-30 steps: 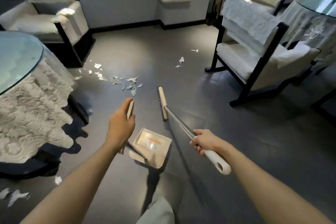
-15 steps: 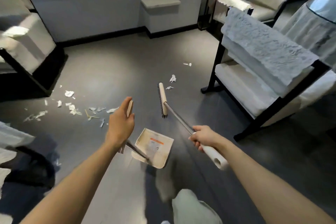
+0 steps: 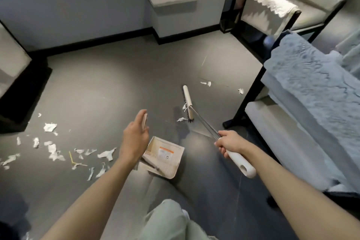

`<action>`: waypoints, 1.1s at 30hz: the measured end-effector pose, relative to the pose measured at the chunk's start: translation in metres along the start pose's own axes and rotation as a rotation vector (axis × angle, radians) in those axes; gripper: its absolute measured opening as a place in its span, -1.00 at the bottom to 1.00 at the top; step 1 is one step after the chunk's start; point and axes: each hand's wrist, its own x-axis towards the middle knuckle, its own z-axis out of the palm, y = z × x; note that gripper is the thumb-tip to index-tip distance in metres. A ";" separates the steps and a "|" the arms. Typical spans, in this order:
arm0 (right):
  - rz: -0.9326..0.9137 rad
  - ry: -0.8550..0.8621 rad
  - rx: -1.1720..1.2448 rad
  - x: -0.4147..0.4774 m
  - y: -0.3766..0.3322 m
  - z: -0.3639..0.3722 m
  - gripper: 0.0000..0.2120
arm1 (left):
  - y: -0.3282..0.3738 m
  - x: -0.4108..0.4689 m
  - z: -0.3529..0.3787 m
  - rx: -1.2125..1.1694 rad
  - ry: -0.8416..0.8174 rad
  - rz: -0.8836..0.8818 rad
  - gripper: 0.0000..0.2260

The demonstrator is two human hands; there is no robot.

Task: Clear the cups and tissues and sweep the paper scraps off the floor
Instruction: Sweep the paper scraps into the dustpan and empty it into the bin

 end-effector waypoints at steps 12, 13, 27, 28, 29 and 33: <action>0.051 0.064 -0.171 0.173 -0.157 -0.074 -0.45 | 0.016 0.212 0.069 0.021 -0.106 0.044 -0.58; 0.056 0.059 -0.192 0.185 -0.167 -0.078 -0.46 | 0.016 0.223 0.071 0.016 -0.132 0.043 -0.57; 0.147 -0.180 -0.790 0.267 -0.233 -0.061 -0.67 | -0.001 0.310 0.077 0.076 -0.150 0.055 -0.58; 0.161 -0.216 -0.822 0.259 -0.232 -0.052 -0.66 | 0.000 0.315 0.081 0.091 -0.145 0.063 -0.58; 0.170 -0.258 -0.841 0.250 -0.232 -0.042 -0.62 | 0.002 0.321 0.085 0.100 -0.137 0.073 -0.58; 0.264 -0.325 -0.642 0.223 -0.240 -0.030 -0.51 | 0.015 0.338 0.095 0.029 -0.144 0.125 -0.59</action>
